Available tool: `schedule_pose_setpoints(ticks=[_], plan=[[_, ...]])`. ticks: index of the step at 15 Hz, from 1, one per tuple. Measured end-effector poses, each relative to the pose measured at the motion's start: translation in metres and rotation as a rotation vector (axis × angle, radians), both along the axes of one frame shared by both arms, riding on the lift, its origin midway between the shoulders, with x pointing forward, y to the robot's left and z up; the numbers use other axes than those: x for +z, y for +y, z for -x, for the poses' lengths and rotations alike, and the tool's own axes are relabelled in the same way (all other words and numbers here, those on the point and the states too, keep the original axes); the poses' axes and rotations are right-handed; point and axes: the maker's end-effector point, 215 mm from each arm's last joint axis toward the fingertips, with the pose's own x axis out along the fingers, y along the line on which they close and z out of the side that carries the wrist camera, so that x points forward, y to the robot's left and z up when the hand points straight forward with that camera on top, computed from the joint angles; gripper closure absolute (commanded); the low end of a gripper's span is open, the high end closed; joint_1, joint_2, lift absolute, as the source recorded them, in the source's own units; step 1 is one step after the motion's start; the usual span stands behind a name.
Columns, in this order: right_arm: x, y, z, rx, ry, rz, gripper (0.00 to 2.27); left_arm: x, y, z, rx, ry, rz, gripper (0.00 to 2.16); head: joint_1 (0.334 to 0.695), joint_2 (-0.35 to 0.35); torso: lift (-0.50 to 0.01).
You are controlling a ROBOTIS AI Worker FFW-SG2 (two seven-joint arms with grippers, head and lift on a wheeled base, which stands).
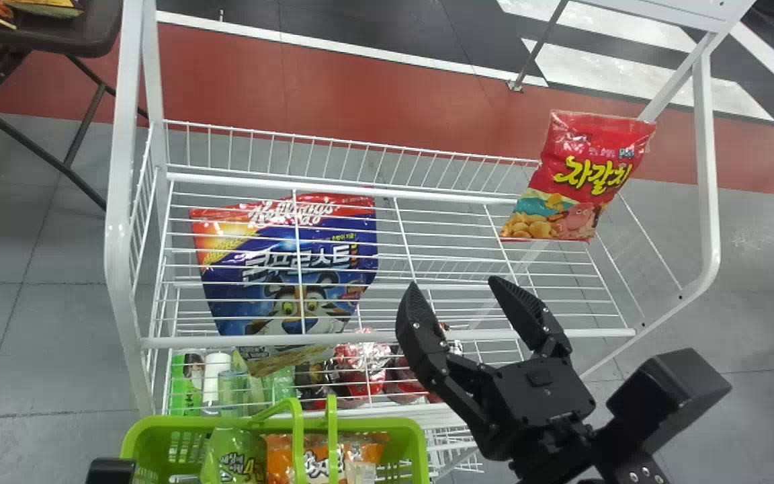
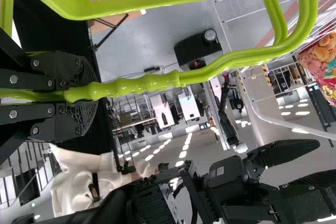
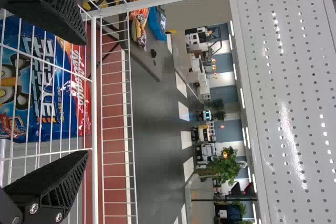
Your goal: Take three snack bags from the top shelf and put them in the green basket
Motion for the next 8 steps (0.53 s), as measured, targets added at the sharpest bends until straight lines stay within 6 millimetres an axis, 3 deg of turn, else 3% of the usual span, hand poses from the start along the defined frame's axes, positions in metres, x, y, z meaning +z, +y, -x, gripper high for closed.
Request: schedule_pose_setpoints(ticks=[8], plan=[[0.0009,-0.0009,-0.0001,-0.001,-0.002,-0.005,0.06,0.0004,-0.0005,0.0002,-0.001,-0.001,0.0,1.36,0.695,-0.35,-0.044]])
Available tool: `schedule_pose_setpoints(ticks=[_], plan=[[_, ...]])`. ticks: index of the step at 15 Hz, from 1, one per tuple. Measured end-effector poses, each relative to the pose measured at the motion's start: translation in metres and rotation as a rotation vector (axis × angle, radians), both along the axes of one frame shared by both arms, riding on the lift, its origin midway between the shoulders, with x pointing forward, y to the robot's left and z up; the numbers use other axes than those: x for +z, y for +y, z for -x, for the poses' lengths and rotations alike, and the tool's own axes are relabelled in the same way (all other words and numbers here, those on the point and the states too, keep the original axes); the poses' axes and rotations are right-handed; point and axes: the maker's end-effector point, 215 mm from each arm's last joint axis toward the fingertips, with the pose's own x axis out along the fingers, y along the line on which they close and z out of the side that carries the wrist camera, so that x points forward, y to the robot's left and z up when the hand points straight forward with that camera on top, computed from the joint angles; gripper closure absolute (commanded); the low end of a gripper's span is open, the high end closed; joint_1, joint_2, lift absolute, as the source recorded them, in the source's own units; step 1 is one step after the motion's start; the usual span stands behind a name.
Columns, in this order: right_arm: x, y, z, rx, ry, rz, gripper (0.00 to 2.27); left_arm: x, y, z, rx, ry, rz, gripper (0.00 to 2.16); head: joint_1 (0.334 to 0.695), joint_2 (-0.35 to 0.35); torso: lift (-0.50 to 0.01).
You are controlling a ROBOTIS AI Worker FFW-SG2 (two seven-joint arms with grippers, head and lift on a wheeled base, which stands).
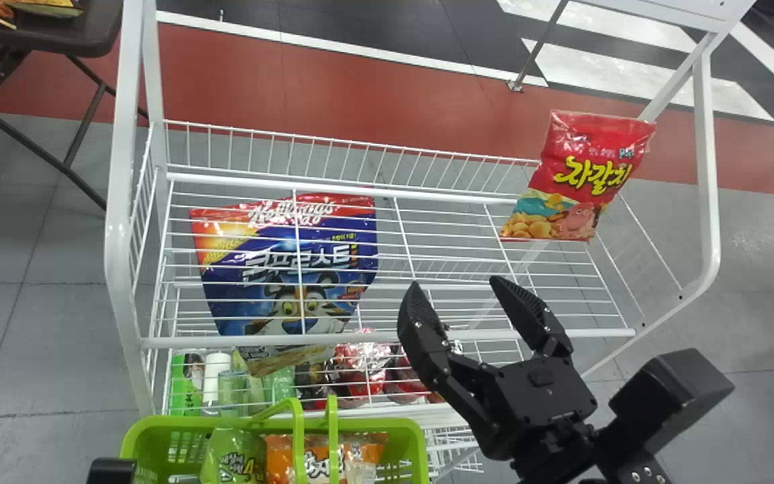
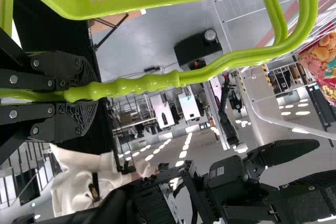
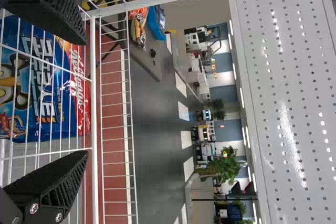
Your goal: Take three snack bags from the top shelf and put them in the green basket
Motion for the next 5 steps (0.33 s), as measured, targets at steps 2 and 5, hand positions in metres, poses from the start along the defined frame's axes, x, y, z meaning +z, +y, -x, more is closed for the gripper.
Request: schedule_pose_setpoints(ticks=[2,5], plan=[[0.0002,0.0,0.0,0.0,-0.001,0.0,0.06,-0.0001,-0.0002,0.0001,0.0,0.0,-0.001,1.36,0.695,-0.35,-0.044],[0.0012,0.0001,-0.0002,0.0,-0.004,0.0,0.06,-0.0001,-0.0005,0.0005,-0.001,0.0,0.0,1.36,0.695,-0.35,-0.044]])
